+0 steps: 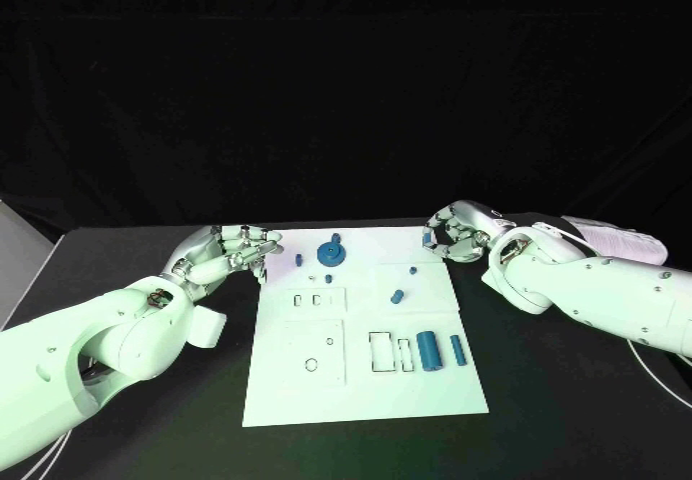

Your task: Assemble the parts on the task board

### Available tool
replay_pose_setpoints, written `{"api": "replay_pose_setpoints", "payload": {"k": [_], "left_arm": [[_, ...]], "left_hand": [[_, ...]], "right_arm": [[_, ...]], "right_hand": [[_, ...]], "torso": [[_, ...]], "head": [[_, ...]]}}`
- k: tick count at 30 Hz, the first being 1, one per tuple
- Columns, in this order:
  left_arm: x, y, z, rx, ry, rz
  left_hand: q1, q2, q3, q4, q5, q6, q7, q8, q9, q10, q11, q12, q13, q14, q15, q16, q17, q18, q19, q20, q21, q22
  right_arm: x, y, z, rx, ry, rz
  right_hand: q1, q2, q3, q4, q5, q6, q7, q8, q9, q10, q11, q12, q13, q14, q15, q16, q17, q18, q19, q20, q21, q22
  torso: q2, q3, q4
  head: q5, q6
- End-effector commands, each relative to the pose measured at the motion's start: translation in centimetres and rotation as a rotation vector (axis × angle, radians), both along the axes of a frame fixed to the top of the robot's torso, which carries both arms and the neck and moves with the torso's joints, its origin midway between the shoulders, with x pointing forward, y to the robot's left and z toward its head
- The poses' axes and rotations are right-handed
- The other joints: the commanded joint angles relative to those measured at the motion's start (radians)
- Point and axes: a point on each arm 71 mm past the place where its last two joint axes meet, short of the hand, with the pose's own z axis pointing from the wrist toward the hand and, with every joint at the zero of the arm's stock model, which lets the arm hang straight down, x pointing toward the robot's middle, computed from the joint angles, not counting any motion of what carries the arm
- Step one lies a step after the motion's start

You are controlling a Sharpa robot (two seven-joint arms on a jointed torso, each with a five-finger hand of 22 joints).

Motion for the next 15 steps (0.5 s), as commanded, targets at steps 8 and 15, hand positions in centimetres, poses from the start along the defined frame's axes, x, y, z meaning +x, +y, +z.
{"api": "replay_pose_setpoints", "payload": {"k": [8,15], "left_arm": [[0.5,0.0,-0.3,-0.002,0.002,-0.002],[1.0,-0.4,-0.7,-0.001,0.012,0.007]], "left_hand": [[-0.007,0.008,0.001,-0.006,0.003,-0.006,-0.002,-0.003,0.002,-0.002,0.001,0.008,0.002,-0.002,0.001,-0.006,-0.001,0.015,-0.006,0.002,-0.004,-0.001],[-0.008,0.009,0.001,-0.006,0.003,-0.006,-0.002,-0.002,0.003,0.005,-0.001,0.012,0.005,-0.001,0.0,-0.006,-0.002,0.015,-0.006,0.002,-0.003,-0.002]], "right_arm": [[-2.0,4.6,1.4,0.051,-0.03,0.035],[-3.6,8.9,0.4,0.059,-0.006,0.03]], "right_hand": [[0.004,-0.001,0.004,-0.003,0.004,-0.004,-0.001,0.006,0.002,0.033,-0.006,0.007,0.188,0.102,-0.006,0.006,0.263,-0.014,0.103,-0.008,0.002,0.263],[0.015,-0.002,0.013,-0.017,0.01,-0.004,0.0,0.011,0.004,0.031,-0.005,0.004,0.186,0.102,-0.003,0.006,0.261,-0.014,0.103,-0.006,0.002,0.263]], "torso": [[-0.024,-0.0083,-0.0078],[-0.04,-0.017,-0.0064]], "head": [[0.009,-0.006],[0.024,-0.017]]}}
